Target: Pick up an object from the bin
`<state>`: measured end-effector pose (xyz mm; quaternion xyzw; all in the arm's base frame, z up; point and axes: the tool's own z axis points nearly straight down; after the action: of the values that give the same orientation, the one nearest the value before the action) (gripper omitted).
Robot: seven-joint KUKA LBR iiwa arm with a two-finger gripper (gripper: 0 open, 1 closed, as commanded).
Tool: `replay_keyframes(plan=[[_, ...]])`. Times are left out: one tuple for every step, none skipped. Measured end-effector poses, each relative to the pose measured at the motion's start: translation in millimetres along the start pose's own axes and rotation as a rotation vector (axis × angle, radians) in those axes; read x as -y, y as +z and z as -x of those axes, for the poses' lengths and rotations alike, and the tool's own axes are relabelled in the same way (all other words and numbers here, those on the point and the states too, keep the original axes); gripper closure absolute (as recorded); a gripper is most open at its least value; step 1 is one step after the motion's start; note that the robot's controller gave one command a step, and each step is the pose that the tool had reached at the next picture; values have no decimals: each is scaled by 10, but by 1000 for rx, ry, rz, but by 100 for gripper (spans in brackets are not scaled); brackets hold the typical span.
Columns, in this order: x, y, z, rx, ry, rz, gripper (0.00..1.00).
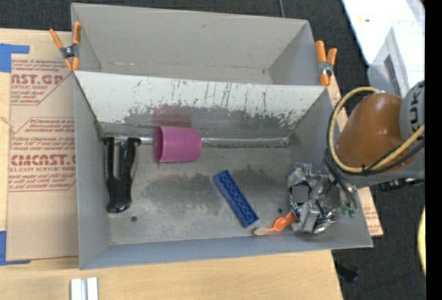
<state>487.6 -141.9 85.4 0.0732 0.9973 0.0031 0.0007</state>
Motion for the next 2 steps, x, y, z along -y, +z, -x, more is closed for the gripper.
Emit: replay_keyframes(plan=[[6,91,60,0,23,6,0],[35,95,76,-3,19,11,0]])
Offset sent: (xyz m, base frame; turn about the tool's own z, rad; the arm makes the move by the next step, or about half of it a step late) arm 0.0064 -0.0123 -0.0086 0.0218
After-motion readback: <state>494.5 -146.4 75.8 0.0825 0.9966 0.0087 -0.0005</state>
